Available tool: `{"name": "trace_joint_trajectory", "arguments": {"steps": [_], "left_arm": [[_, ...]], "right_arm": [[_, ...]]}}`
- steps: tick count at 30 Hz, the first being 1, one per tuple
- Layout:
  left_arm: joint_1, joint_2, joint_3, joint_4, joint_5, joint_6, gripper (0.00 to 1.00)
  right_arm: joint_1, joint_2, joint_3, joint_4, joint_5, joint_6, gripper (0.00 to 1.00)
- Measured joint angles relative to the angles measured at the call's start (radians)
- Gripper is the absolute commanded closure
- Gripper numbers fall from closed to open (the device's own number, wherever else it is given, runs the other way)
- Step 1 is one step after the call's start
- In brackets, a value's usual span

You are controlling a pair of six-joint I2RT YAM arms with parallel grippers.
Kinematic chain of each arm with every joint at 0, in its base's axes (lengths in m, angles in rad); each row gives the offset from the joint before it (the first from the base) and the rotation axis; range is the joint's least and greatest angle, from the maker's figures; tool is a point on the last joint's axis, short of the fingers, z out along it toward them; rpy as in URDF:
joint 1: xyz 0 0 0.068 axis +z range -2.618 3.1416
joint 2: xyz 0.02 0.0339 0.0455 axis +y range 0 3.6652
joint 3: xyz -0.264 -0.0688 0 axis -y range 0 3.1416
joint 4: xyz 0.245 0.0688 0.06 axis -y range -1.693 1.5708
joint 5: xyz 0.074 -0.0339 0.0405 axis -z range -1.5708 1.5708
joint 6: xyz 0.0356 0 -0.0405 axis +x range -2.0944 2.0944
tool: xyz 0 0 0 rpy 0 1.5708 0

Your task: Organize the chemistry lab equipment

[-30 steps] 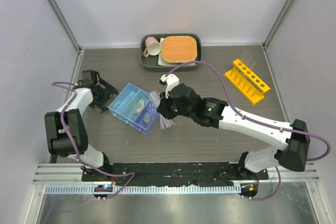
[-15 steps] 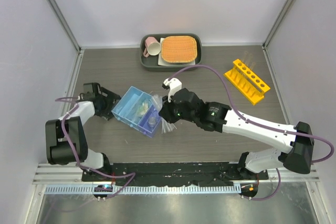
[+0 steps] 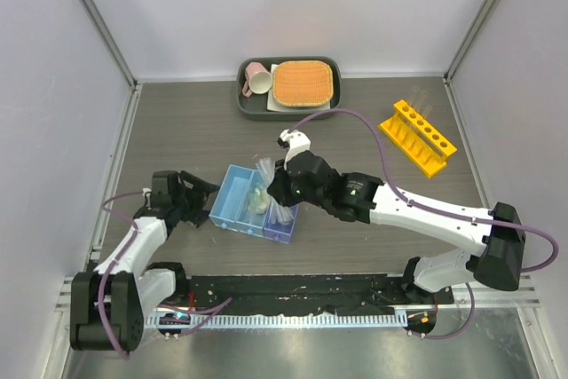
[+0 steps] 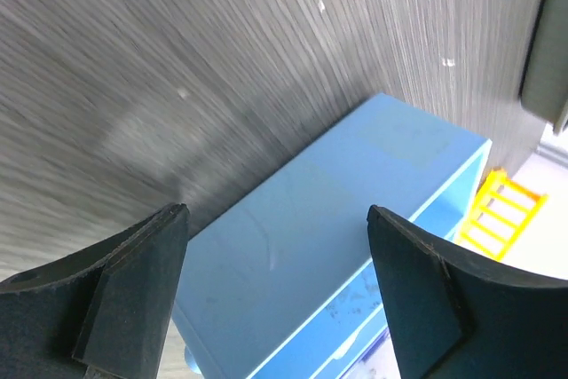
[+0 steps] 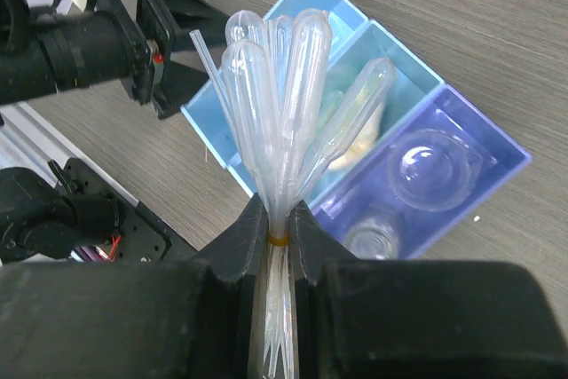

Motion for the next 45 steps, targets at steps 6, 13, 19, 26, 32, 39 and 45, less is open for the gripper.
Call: {"name": "trace_joint_trajectory", "arguments": {"steps": [6, 13, 19, 26, 32, 39, 45], "left_arm": [[-0.176, -0.132, -0.035, -0.003, -0.029, -0.085, 0.15], [-0.349, -0.181, -0.036, -0.003, -0.1, -0.156, 0.16], [-0.393, -0.161, 0.046, -0.084, -0.132, -0.101, 0.15], [-0.393, -0.16, 0.33, -0.266, -0.223, 0.093, 0.13], [-0.393, -0.206, 0.517, -0.419, -0.314, 0.279, 0.11], [-0.393, -0.322, 0.591, -0.572, -0.402, 0.439, 0.09], [-0.393, -0.377, 0.598, -0.65, -0.438, 0.509, 0.08]], "right_arm": [[0.031, 0.02, 0.0, 0.006, 0.045, 0.061, 0.99], [0.05, 0.089, 0.034, -0.029, 0.122, 0.139, 0.99], [0.049, 0.179, 0.097, -0.063, 0.164, 0.207, 0.99], [0.05, 0.359, 0.245, -0.09, 0.182, 0.29, 0.99], [0.05, 0.526, 0.423, -0.146, 0.183, 0.366, 0.99], [0.05, 0.617, 0.493, -0.232, 0.203, 0.499, 0.99], [0.058, 0.623, 0.489, -0.298, 0.246, 0.623, 0.99]]}}
